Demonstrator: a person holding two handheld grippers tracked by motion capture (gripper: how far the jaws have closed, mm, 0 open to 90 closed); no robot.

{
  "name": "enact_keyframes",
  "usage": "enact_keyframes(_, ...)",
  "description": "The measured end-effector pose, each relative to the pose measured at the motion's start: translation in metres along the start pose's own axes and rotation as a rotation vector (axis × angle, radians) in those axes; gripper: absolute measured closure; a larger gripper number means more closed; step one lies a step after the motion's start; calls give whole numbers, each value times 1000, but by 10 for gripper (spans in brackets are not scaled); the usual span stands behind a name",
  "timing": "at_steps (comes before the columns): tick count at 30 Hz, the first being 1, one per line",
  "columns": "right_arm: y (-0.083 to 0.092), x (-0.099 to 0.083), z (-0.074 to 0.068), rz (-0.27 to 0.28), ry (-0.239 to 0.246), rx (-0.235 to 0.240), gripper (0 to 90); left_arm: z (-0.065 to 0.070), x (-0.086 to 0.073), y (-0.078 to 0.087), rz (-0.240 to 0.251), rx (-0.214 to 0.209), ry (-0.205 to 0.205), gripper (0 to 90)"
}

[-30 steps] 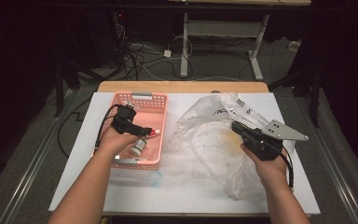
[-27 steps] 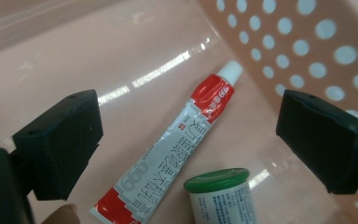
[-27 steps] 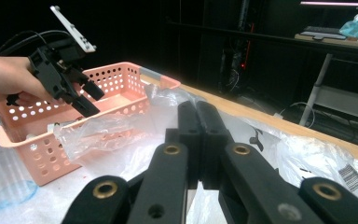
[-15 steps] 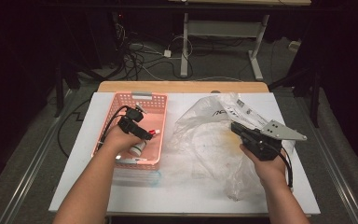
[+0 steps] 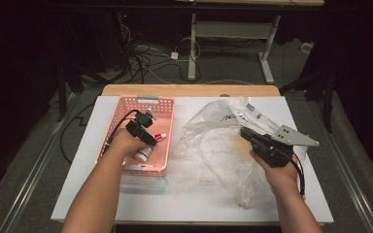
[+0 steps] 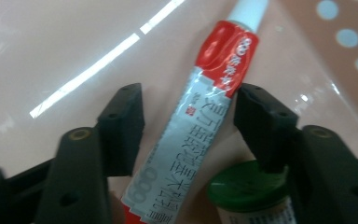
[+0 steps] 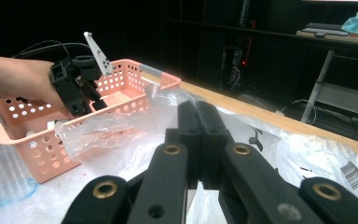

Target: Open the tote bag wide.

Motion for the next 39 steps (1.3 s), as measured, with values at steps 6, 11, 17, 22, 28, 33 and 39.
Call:
enact_keyframes(6, 0, 0, -1, -2, -3, 3, 900, 1, 3, -1, 27, -9, -18, 547)
enact_keyframes(11, 0, -1, -1, -2, -4, 6, 900, -2, 3, 0, 36, -12, -26, 634)
enact_keyframes(17, 0, -1, 0, -2, -6, 5, 900, -2, 2, 1, 20, -7, -38, 662)
enact_keyframes(22, 0, 0, 0, 1, -5, 4, 900, -3, 1, 1, 14, 8, -37, 666)
enact_keyframes(28, 1, 0, 0, 2, -10, 3, 900, -6, -1, 3, 6, 39, -45, 670)
enact_keyframes(33, 1, 0, 1, 4, -13, -1, 900, -7, -4, 4, 0, 52, -37, 670)
enact_keyframes(39, 1, -1, 1, 3, -17, -2, 900, -9, -6, 11, 27, 67, -17, 669)
Point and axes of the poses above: each handheld gripper's, and its own axes: y roughly backward along the jaws, x roughly out of its top, z roughly to its right, the point moved 5 cm from there along -y, roughly forward along the jaws, and after that the axes turned 10 degrees about -z, right-handed, at the moved point
